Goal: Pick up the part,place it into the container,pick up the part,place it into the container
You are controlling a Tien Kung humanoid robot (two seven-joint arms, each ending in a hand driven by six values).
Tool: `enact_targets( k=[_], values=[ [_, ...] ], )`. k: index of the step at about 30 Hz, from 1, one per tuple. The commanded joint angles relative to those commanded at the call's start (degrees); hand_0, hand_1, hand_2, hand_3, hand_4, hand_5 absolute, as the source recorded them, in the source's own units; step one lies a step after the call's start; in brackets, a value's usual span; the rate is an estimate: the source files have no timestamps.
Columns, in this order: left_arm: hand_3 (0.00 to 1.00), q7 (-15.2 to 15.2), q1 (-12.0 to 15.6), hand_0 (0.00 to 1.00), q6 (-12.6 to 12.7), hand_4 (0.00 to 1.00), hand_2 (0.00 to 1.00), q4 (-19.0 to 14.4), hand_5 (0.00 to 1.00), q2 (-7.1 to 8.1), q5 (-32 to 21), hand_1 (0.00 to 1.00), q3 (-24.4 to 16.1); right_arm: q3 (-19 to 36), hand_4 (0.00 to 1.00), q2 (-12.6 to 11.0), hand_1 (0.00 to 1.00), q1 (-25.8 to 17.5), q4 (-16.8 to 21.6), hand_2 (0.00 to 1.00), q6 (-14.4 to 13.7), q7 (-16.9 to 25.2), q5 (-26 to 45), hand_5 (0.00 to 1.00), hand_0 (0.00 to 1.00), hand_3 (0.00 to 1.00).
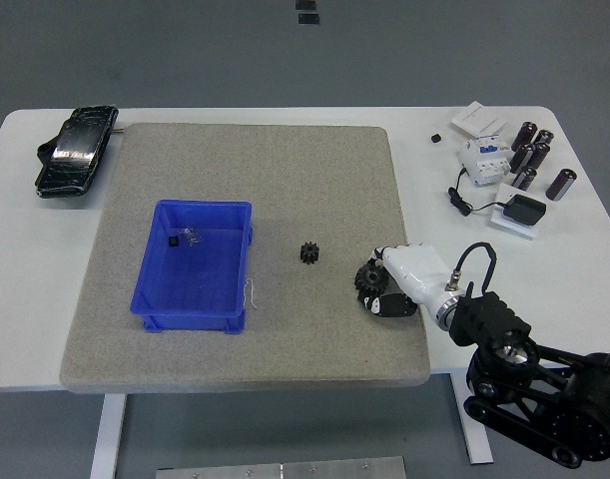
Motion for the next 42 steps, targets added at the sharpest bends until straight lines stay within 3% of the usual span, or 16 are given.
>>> enact_targets(
  k=[7, 12, 17, 18, 23, 24, 26, 29, 30, 35, 36, 41, 42],
  values=[
    [0.588, 0.15, 0.12, 0.683, 0.02, 0.661, 0.593, -0.05, 0.269, -0.07, 0.18, 0.639, -0.17, -0.68, 0.512, 2.29, 0.494, 3.29, 2.32, 0.417, -0.91, -0.07, -0.34, 0.078, 0.452, 0.566],
    [0.587, 0.31, 0.17, 0.683, -0.02, 0.660, 0.592, -0.10, 0.268, -0.14, 0.56, 0.639, -0.38, -2.70, 0.518, 7.74, 0.497, 7.94, 2.05, 0.424, -1.41, -0.11, -0.92, 0.079, 0.449, 0.566],
    [0.587, 0.43, -0.04, 0.683, -0.05, 0.660, 0.592, -0.14, 0.268, -0.11, 0.75, 0.639, -0.42, -7.43, 0.518, 14.22, 0.497, 13.23, -1.71, 0.424, -2.88, 0.64, -1.03, 0.079, 0.449, 0.566],
    [0.588, 0.44, -0.06, 0.683, -0.06, 0.660, 0.593, -0.15, 0.268, -0.08, 0.75, 0.639, -0.40, -8.16, 0.519, 15.35, 0.545, 13.88, -2.37, 0.538, -3.09, 0.75, -1.06, 0.134, 0.472, 0.613],
    [0.588, 0.74, 0.07, 0.683, -0.02, 0.660, 0.593, -0.26, 0.268, 0.11, 1.09, 0.639, -0.66, -12.36, 0.519, 21.13, 0.545, 16.71, -5.74, 0.538, -4.27, 1.26, -0.68, 0.134, 0.472, 0.613],
    [0.587, 0.78, 0.12, 0.683, -0.01, 0.660, 0.593, -0.28, 0.269, 0.14, 1.08, 0.639, -0.67, -13.23, 0.587, 21.82, 0.751, 17.17, -6.17, 0.749, -4.49, 1.30, -0.45, 0.303, 0.657, 0.676],
    [0.587, 0.96, 0.19, 0.683, 0.00, 0.660, 0.593, -0.33, 0.269, 0.20, 1.37, 0.639, -0.90, -15.34, 0.587, 23.25, 0.751, 18.30, -7.14, 0.749, -4.69, 0.94, -0.31, 0.303, 0.657, 0.676],
    [0.587, 1.01, 0.14, 0.683, 0.00, 0.660, 0.593, -0.35, 0.269, 0.25, 1.49, 0.639, -0.97, -17.31, 0.587, 24.24, 0.751, 19.33, -8.32, 0.749, -4.16, 0.00, -0.20, 0.303, 0.657, 0.676],
    [0.587, 0.96, 0.07, 0.683, -0.02, 0.660, 0.592, -0.33, 0.269, 0.25, 1.45, 0.639, -0.89, -17.66, 0.661, 24.24, 0.961, 19.51, -8.68, 0.942, -4.09, -0.19, -0.16, 0.334, 0.893, 0.865],
    [0.587, 0.74, -0.20, 0.683, -0.10, 0.660, 0.592, -0.26, 0.269, 0.21, 1.31, 0.639, -0.63, -18.26, 0.661, 24.24, 0.961, 19.83, -9.70, 0.942, -5.00, -0.42, 0.21, 0.334, 0.893, 0.865],
    [0.587, 0.80, -0.21, 0.683, -0.12, 0.660, 0.592, -0.27, 0.270, 0.19, 1.48, 0.639, -0.71, -18.24, 0.753, 24.24, 0.998, 19.83, -9.85, 0.987, -5.30, -0.40, 0.35, 0.411, 0.987, 0.919],
    [0.587, 1.14, -0.18, 0.683, -0.22, 0.660, 0.592, -0.37, 0.270, 0.11, 2.29, 0.639, -1.12, -18.12, 0.753, 24.24, 0.998, 19.69, -10.42, 0.987, -5.96, -0.15, 1.17, 0.411, 0.987, 0.919],
    [0.587, 1.16, -0.19, 0.683, -0.23, 0.660, 0.592, -0.37, 0.269, 0.11, 2.38, 0.639, -1.16, -18.13, 0.825, 24.24, 0.998, 19.65, -10.46, 0.994, -6.00, -0.06, 1.38, 0.477, 0.998, 0.929]
  ],
)
